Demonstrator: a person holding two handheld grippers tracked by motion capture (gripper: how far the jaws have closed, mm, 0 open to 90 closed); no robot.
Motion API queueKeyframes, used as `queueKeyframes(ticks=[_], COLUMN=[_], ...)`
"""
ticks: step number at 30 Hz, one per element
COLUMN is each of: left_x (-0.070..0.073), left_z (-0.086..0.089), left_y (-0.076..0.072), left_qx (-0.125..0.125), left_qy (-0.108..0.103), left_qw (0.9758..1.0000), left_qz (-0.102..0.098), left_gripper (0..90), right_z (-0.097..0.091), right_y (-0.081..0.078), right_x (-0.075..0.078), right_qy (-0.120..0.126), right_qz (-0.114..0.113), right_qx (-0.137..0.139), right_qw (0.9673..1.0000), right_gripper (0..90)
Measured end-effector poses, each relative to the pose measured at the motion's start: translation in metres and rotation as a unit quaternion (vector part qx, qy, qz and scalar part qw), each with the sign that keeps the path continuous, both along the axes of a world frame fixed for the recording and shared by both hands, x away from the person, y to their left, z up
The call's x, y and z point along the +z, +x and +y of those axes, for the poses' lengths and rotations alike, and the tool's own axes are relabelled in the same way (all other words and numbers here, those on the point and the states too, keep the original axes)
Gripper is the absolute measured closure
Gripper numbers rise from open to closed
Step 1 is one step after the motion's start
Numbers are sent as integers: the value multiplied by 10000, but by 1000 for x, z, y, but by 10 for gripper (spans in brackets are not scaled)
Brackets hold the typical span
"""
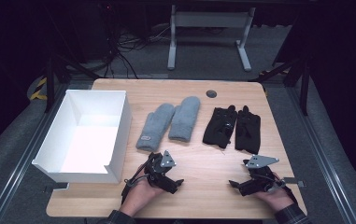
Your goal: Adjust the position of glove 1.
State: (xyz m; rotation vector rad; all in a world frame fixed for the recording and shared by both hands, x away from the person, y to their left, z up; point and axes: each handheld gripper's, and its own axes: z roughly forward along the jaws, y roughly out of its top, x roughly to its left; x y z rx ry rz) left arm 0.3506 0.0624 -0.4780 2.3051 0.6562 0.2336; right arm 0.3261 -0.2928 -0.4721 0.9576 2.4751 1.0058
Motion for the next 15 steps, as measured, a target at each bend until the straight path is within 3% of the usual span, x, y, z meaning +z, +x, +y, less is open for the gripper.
queueKeyframes(ticks=[6,9,11,15], left_x=[0,2,4,13], left_z=[2,2,2,0], left_y=[-1,-1,0,2], left_qx=[26,87,133,165], left_qy=[-7,17,-96,-60], left_qw=[10000,9999,9995,9996], left_qz=[4,91,264,241], left_gripper=[4,10,12,13], right_z=[0,0,0,0], right_y=[1,1,1,1], right_x=[0,0,0,0], right_qy=[8,9,8,8], right_qz=[-1,0,-1,-2], right_qx=[24,25,25,31], right_qw=[10000,10000,10000,10000], right_gripper=[0,0,0,0])
